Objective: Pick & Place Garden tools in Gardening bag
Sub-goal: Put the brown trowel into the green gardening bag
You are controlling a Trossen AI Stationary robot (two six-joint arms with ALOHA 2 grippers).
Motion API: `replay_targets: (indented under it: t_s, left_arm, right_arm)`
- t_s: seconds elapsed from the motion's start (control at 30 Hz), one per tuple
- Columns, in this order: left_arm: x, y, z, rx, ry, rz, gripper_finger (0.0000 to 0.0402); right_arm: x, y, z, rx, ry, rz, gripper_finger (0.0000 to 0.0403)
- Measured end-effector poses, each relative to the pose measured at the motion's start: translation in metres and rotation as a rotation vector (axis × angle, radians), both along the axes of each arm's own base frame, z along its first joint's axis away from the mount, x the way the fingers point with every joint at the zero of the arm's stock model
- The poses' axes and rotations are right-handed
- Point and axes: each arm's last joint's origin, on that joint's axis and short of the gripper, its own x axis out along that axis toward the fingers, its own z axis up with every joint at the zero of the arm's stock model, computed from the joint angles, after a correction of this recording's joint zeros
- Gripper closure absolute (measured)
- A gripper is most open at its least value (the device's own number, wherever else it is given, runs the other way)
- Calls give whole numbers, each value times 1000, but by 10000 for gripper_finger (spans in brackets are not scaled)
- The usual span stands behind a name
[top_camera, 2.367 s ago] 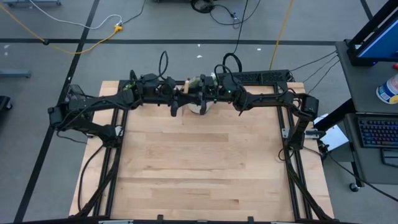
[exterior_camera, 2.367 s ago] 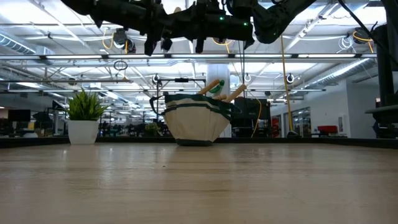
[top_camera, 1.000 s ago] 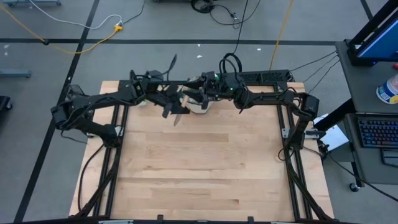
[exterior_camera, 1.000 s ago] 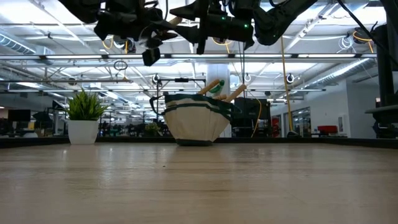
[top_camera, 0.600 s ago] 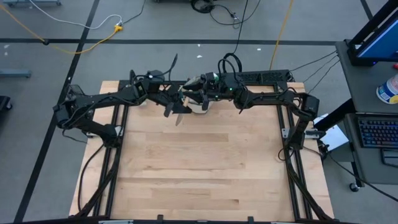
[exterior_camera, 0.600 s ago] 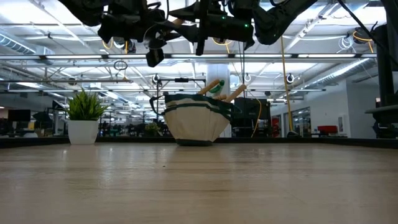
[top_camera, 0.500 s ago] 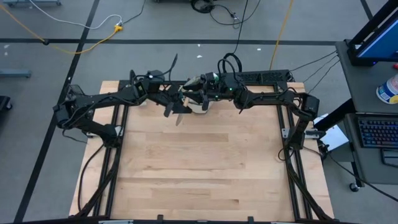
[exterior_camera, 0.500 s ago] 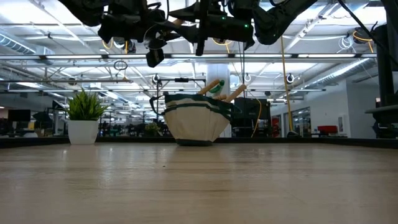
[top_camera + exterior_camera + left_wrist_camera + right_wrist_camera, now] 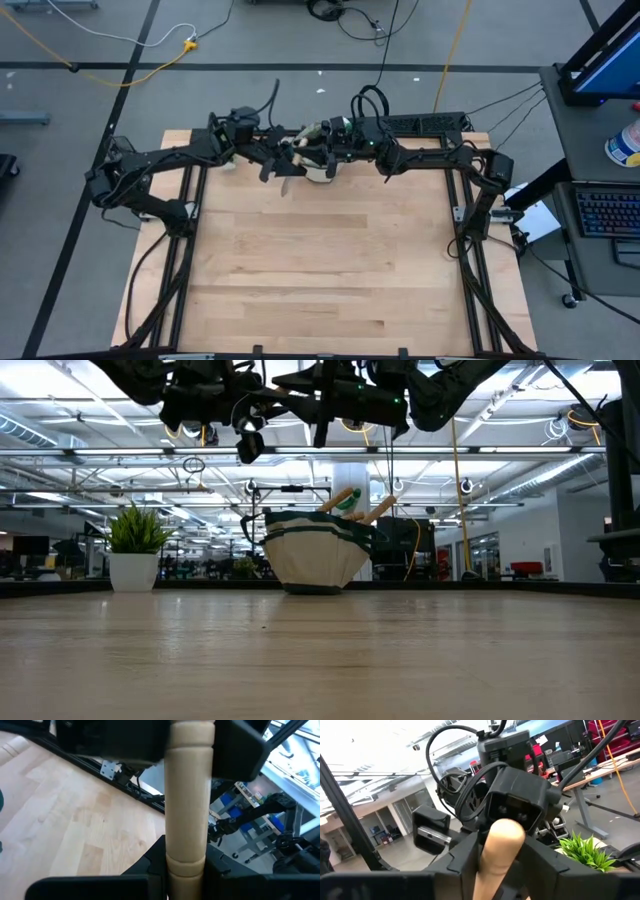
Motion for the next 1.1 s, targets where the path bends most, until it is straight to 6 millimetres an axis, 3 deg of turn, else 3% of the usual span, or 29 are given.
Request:
replay_targets:
  t_s: [0.2, 0.5, 0.87, 1.1]
  left_arm:
    - [-3, 4, 1, 8, -20, -25, 344]
    - [-3, 5, 1, 20, -21, -5, 339]
    - [-22, 39, 0, 72, -11, 195, 199]
    - [-40, 63, 1, 72, -10, 300, 139]
  right_arm:
    - [0, -1, 0, -4, -6, -1, 336]
    - [-4, -9, 1, -6, -13, -26, 336]
    - [-4, -20, -7, -5, 57, -218, 338]
    - [-6, -27, -10, -15, 87, -413, 338]
